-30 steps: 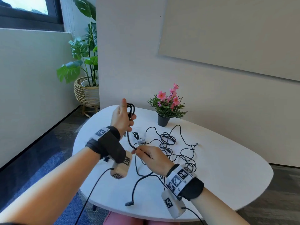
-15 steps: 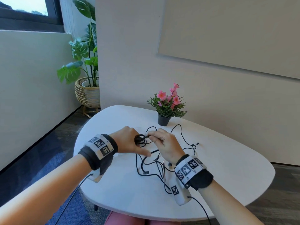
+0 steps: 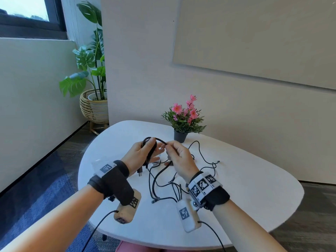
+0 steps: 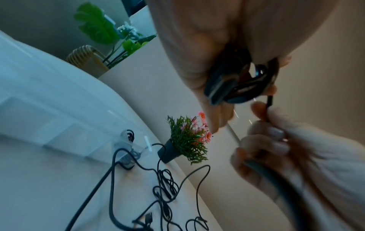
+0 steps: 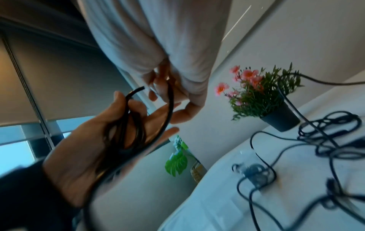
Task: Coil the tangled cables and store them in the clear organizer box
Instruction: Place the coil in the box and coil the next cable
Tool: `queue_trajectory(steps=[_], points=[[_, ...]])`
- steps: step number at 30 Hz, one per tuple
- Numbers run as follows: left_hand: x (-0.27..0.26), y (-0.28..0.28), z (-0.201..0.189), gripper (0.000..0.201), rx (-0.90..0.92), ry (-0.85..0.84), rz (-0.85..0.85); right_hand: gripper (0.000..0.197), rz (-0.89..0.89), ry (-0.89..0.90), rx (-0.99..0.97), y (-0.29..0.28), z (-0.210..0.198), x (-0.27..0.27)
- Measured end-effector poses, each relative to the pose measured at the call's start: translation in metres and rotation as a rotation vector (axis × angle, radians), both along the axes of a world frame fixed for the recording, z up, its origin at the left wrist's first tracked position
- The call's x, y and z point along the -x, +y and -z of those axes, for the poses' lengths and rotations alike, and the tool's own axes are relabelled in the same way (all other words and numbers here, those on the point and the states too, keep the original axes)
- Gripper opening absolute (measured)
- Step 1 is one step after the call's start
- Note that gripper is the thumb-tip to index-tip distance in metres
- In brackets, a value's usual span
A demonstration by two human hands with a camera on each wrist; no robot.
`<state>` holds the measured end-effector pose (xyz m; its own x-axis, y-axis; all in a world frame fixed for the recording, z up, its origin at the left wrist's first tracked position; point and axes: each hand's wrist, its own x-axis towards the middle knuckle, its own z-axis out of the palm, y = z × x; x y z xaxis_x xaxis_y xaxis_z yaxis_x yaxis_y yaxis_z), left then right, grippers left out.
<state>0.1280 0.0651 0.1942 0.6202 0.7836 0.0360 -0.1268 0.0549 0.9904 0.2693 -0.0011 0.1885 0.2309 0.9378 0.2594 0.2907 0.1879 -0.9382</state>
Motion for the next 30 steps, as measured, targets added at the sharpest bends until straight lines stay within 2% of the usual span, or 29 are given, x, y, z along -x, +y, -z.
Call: queue_trajectory(steps=[2, 5, 7, 12, 16, 19, 23, 26, 30], points=[[-0.004, 0.0, 0.001, 0.039, 0.056, -0.046, -0.078, 0.015, 0.003, -0.021, 0.043, 0.002, 0.012, 0.004], [-0.007, 0.002, -0.002, 0.04, 0.142, -0.126, -0.208, 0.019, -0.051, 0.126, 0.213, -0.002, 0.02, 0.015], [-0.009, 0.004, -0.007, 0.041, 0.168, -0.171, -0.254, 0.022, -0.097, 0.123, 0.284, -0.008, 0.022, 0.025], [-0.016, 0.002, -0.015, 0.035, 0.255, -0.231, -0.285, 0.02, -0.188, -0.35, 0.247, -0.013, 0.035, 0.037], [-0.013, 0.003, -0.012, 0.032, 0.314, -0.229, -0.352, 0.026, -0.272, -0.549, 0.286, -0.022, 0.032, 0.043], [-0.01, 0.002, -0.008, 0.043, 0.234, -0.169, -0.381, 0.029, -0.315, -0.619, 0.293, -0.025, 0.029, 0.042], [-0.008, 0.005, -0.005, 0.051, 0.022, -0.019, -0.441, 0.031, -0.323, -0.734, 0.303, -0.03, 0.031, 0.037], [0.0, 0.015, -0.002, 0.059, -0.161, 0.144, -0.46, 0.024, -0.311, -0.805, 0.156, -0.037, 0.021, 0.031], [0.009, 0.014, 0.0, 0.073, -0.319, 0.33, -0.387, 0.015, -0.169, -0.733, -0.082, -0.036, -0.016, 0.006]])
